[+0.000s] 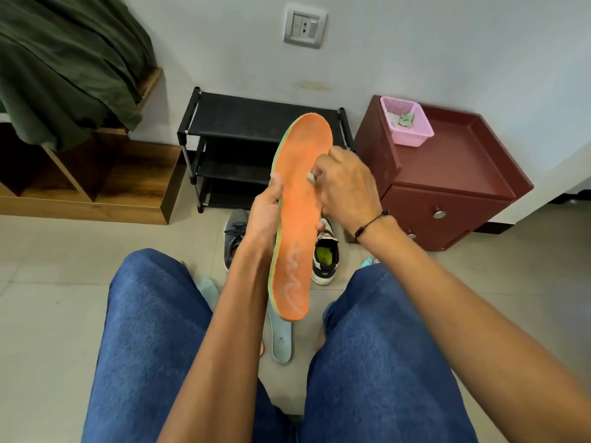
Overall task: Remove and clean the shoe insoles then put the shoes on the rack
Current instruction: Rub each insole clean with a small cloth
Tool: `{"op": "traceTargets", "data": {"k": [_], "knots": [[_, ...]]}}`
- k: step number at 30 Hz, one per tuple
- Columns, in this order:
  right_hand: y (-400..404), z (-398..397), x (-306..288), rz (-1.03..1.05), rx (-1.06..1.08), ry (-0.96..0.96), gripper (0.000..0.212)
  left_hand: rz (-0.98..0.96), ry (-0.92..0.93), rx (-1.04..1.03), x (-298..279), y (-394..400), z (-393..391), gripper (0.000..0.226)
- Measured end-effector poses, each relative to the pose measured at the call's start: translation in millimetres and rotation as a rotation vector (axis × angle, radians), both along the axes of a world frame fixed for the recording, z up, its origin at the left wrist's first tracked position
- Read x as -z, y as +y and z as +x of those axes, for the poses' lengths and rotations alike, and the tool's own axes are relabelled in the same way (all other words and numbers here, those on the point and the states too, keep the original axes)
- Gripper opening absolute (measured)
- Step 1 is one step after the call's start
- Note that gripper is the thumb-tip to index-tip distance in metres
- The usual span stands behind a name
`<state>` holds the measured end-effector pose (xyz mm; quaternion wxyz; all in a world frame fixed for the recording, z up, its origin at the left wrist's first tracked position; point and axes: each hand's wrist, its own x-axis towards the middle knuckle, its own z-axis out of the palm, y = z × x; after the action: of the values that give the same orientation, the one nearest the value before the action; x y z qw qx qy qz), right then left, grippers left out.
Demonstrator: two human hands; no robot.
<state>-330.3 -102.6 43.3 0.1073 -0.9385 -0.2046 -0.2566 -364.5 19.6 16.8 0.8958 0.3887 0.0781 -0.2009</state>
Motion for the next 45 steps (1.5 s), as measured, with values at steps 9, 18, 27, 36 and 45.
{"op": "traceTargets", "data": {"k": [9,18,27,36,45], "knots": [[0,-15,-20,0.136,-0.124,-0.015,0.024,0.026,-0.017,-0.034,-8,-3,3,0.062],[-1,25,-18,0.085,0.008,0.043,0.009,-0.059,-0.02,0.153,-13,-6,-4,0.068],[-24,43,-34,0.808,0.091,0.509,0.027,-0.311,0.049,0.18,-4,-1,-5,0.058],[17,-22,-15,0.222,-0.388,0.202,0.009,-0.355,0.002,0.01,0,-8,5,0.079],[-4,49,-23,0.297,0.091,0.111,0.013,-0.299,-0.049,0.159,2,-5,1,0.081]]}}
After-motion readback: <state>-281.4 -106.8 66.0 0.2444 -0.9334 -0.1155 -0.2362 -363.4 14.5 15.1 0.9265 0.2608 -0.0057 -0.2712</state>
